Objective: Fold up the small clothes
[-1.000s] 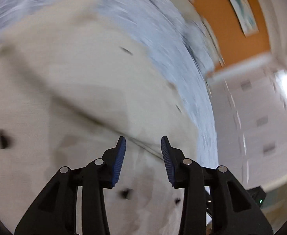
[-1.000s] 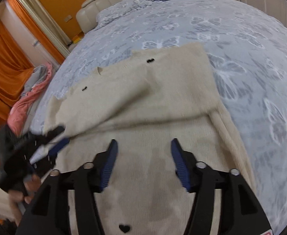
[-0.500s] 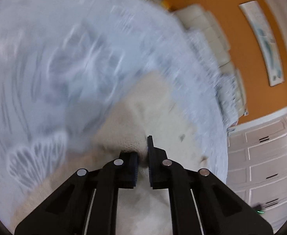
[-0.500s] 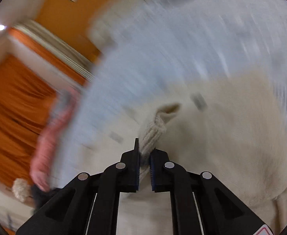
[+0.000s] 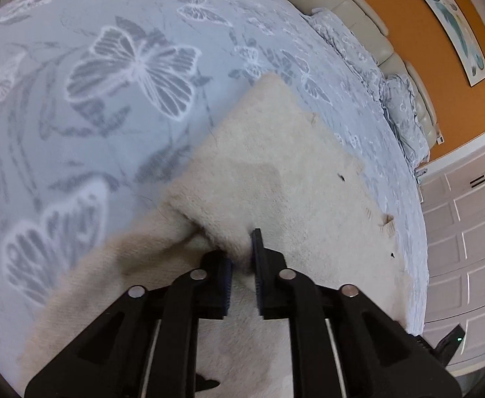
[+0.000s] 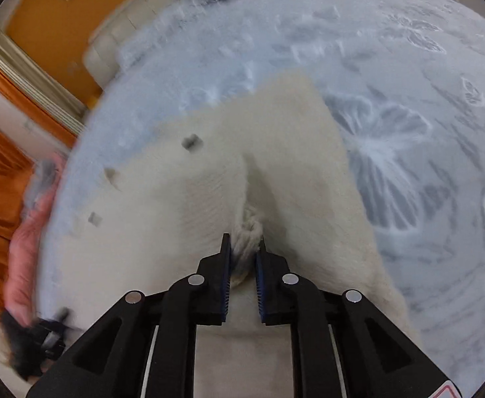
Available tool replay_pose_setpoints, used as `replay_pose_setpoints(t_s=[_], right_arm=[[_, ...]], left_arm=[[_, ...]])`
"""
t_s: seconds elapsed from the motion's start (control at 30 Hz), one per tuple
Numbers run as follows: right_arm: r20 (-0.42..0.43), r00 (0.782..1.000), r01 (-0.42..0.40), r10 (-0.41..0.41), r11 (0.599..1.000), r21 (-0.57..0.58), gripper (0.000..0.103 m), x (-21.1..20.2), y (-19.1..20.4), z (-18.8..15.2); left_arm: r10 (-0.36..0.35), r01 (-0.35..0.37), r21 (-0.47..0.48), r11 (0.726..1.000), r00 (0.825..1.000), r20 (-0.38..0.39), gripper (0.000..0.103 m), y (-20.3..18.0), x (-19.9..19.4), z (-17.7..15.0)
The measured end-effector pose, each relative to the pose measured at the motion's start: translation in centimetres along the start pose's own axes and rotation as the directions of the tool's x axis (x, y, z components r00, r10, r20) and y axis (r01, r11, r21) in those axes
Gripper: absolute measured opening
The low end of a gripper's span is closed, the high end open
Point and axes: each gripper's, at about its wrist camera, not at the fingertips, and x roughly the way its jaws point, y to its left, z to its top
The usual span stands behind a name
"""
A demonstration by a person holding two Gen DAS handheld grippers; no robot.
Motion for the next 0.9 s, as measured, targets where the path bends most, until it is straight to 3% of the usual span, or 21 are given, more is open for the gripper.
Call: replay_pose_setpoints(t_s=[0.1, 0.17, 0.23, 0.3, 0.4, 0.47, 0.53, 0.6, 0.63, 0.7, 0.73, 0.8, 0.83, 0.87, 0.9], right_arm=[[0.164, 0.981, 0.108, -0.109, 0.994, 0.016, 0.021, -3.9, 2.1, -1.1], [0.166, 0.986, 0.019, -0.01, 0.998, -0.052, 0.021, -4.1, 6.2, -2.4], [0.05, 0.993, -0.101, 0.111, 0.98, -0.172, 0.021, -1.9, 11.8, -4.1], [-0.132, 0.959, -0.281, 0.252, 0.909, -0.307, 0.019, 1.4, 19.4, -7.2], [-0.307, 0.925, -0.354, 0.226, 0.806, -0.474, 0.019, 5.6, 27.0, -11.3], [-0.348, 0.927, -0.326, 0.141, 0.764, -0.557, 0.016, 8.3, 29.0, -12.5], [-0.327, 0.94, -0.278, 0.097, 0.772, -0.571, 0.0, 9.5, 27.3, -11.5], [-0.338, 0.925, -0.324, 0.173, 0.824, -0.464, 0.0, 9.3, 23.2, -9.1], [-0.284, 0.94, -0.292, 0.188, 0.874, -0.387, 0.0, 8.3, 19.0, -6.5], [-0.156, 0.984, -0.13, 0.084, 0.942, -0.311, 0.0, 5.9, 12.9, -3.8], [-0.11, 0.993, -0.074, 0.05, 0.971, -0.227, 0.0, 4.6, 8.6, -1.8], [-0.073, 0.997, -0.031, 0.022, 0.991, -0.132, 0.0, 2.7, 4.1, 0.2], [-0.037, 0.999, 0.023, -0.027, 0.994, -0.111, 0.012, 1.6, 2.9, 1.0], [0.002, 0.998, 0.06, -0.06, 0.994, -0.095, 0.018, 0.3, 1.9, 1.9], [0.024, 0.997, 0.079, -0.077, 0.995, -0.067, 0.04, -0.5, 1.3, 2.4]], left_arm=[[0.065, -0.069, 0.077, 0.995, 0.997, 0.052, 0.022, 0.6, -1.4, 0.3], [0.069, -0.072, 0.055, 0.996, 0.996, 0.056, 0.022, 2.3, -1.8, 0.4], [0.055, -0.056, 0.007, 0.998, 0.997, 0.055, 0.023, 3.2, -1.8, 0.1], [0.07, -0.071, 0.004, 0.997, 0.996, 0.063, 0.023, 3.0, -1.8, 0.1], [0.12, -0.123, 0.044, 0.991, 0.991, 0.067, 0.023, 2.2, -1.5, -0.1], [0.14, -0.145, 0.071, 0.987, 0.988, 0.064, 0.024, 2.0, -1.4, -0.1], [0.149, -0.153, 0.097, 0.983, 0.987, 0.054, 0.024, 1.8, -1.3, -0.1], [0.142, -0.146, 0.109, 0.983, 0.989, 0.04, 0.024, 2.0, -1.3, 0.1], [0.139, -0.143, 0.112, 0.983, 0.99, 0.038, 0.024, 2.0, -1.3, 0.2], [0.133, -0.137, 0.122, 0.983, 0.99, 0.046, 0.024, 2.2, -1.1, 0.1], [0.132, -0.138, 0.125, 0.983, 0.99, 0.053, 0.024, 2.2, -1.1, -0.1], [0.141, -0.149, 0.135, 0.98, 0.988, 0.07, 0.024, 2.0, -1.1, -0.4], [0.148, -0.158, 0.137, 0.978, 0.986, 0.077, 0.024, 1.9, -1.1, -0.5], [0.155, -0.165, 0.133, 0.977, 0.984, 0.082, 0.024, 1.8, -1.1, -0.6], [0.16, -0.17, 0.127, 0.977, 0.984, 0.083, 0.024, 1.7, -1.1, -0.5]])
